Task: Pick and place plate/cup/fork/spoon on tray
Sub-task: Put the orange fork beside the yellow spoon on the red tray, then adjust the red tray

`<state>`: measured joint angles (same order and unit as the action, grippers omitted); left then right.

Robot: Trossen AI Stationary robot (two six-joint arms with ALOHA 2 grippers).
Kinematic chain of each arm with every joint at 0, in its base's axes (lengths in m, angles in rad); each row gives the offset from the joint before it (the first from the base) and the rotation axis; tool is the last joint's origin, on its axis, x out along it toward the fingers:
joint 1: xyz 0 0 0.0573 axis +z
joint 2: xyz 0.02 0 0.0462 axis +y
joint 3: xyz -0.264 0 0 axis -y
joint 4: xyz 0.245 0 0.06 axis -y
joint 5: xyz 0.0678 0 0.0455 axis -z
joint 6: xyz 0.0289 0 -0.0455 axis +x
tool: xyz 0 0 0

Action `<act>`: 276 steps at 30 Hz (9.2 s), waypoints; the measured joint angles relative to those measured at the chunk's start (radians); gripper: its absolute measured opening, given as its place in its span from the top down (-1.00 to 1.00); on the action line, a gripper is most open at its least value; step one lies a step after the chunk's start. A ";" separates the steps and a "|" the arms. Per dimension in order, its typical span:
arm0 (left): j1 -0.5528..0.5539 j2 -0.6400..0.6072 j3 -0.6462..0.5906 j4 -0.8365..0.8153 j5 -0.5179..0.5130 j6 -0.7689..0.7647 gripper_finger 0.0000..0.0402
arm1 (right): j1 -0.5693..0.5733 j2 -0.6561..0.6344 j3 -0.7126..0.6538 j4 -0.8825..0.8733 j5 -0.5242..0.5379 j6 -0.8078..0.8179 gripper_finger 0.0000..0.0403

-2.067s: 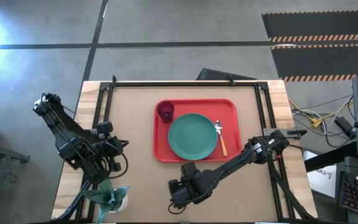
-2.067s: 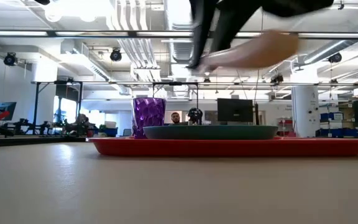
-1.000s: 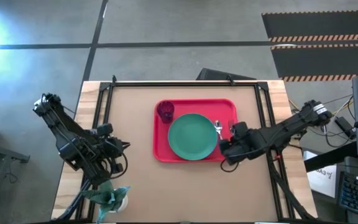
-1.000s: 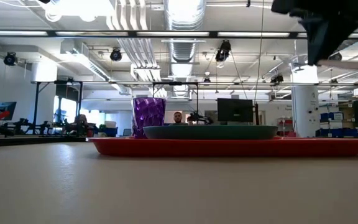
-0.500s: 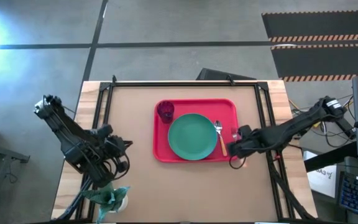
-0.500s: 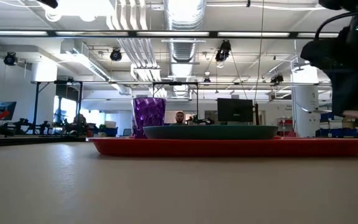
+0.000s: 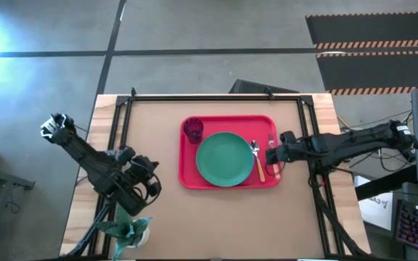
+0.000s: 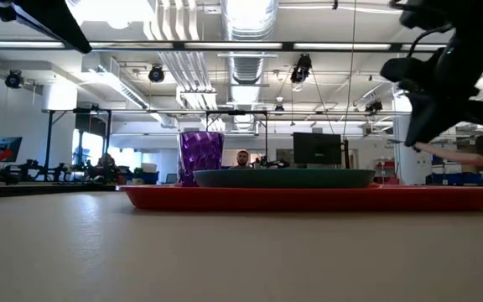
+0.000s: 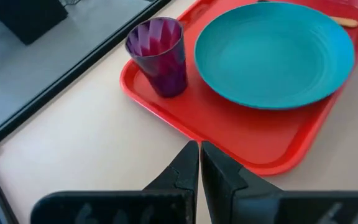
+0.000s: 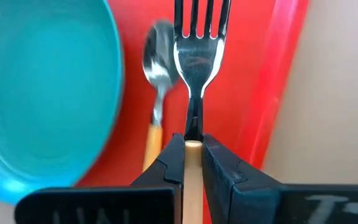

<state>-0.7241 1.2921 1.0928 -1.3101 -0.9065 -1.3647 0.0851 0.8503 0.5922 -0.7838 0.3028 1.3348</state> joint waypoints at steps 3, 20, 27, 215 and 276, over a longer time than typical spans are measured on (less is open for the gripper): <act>0.037 -0.013 -0.024 0.014 0.001 0.007 1.00 | -0.119 0.022 -0.008 0.098 -0.100 -0.142 0.91; 0.394 -0.240 -0.055 0.077 -0.024 0.412 1.00 | -0.353 0.235 -0.026 0.187 -0.288 -0.289 0.91; 0.587 -0.334 -0.065 0.454 0.017 0.919 1.00 | -0.352 0.363 -0.026 0.236 -0.340 -0.218 0.91; 0.854 -0.280 -0.086 0.621 0.407 1.133 1.00 | -0.787 1.032 0.854 0.140 -0.444 -1.092 0.96; 0.855 -0.279 -0.088 0.619 0.415 1.136 1.00 | -0.704 1.146 0.758 0.515 -0.582 -0.969 0.96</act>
<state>0.1310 1.0126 1.0045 -0.6910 -0.4911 -0.2291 -0.6186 1.9964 1.3498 -0.2691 -0.2796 0.3662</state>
